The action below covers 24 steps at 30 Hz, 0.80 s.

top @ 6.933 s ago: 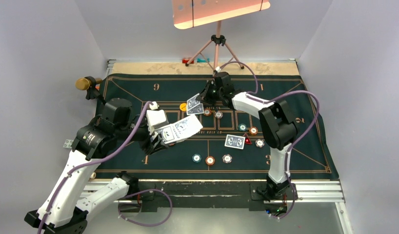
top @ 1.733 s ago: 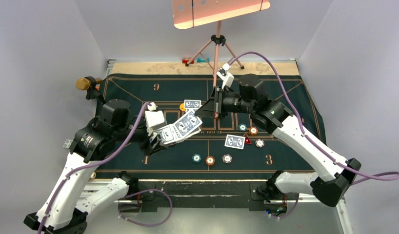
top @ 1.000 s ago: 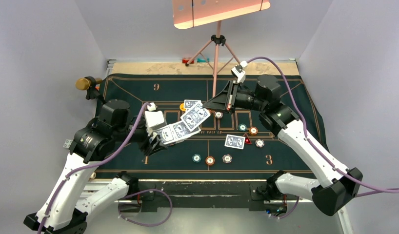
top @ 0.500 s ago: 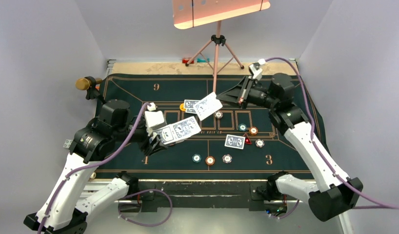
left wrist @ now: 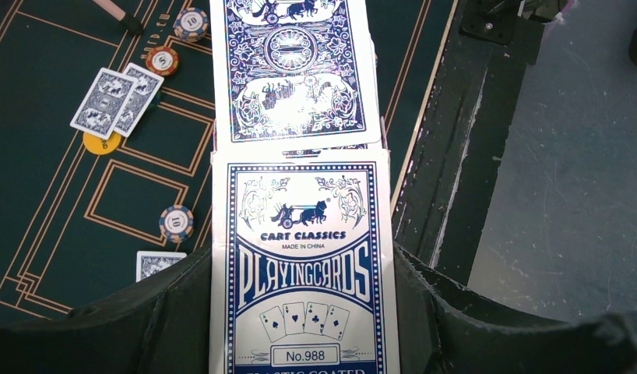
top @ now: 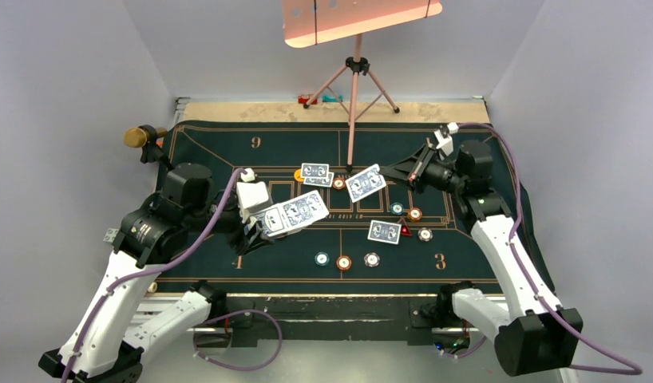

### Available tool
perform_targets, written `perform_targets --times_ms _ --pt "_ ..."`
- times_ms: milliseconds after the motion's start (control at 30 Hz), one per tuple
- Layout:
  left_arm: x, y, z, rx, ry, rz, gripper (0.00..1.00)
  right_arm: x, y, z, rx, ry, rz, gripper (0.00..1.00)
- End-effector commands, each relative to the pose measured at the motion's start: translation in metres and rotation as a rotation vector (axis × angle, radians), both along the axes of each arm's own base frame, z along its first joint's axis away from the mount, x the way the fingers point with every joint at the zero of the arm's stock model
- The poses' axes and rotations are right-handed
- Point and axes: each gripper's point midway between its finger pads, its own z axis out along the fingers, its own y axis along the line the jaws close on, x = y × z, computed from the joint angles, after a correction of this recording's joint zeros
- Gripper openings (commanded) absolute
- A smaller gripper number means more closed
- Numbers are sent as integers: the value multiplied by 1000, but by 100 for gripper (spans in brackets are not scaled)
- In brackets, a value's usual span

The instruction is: Distribute texas hold em gaming equipment

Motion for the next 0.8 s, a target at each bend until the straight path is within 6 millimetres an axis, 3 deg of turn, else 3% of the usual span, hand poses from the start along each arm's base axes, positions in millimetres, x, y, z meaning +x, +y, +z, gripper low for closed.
perform_targets --times_ms 0,300,533,767 --pt "1 -4 18 -50 -51 -10 0 8 -21 -28 -47 -14 -84 0" --pt "0 -3 19 -47 -53 -7 0 21 -51 -112 -193 104 -202 0" --pt "1 -3 19 -48 -54 -8 0 17 -80 -155 -359 174 -292 0" --pt "1 -4 20 -51 -53 -12 0 4 -91 -200 -424 264 -324 0"
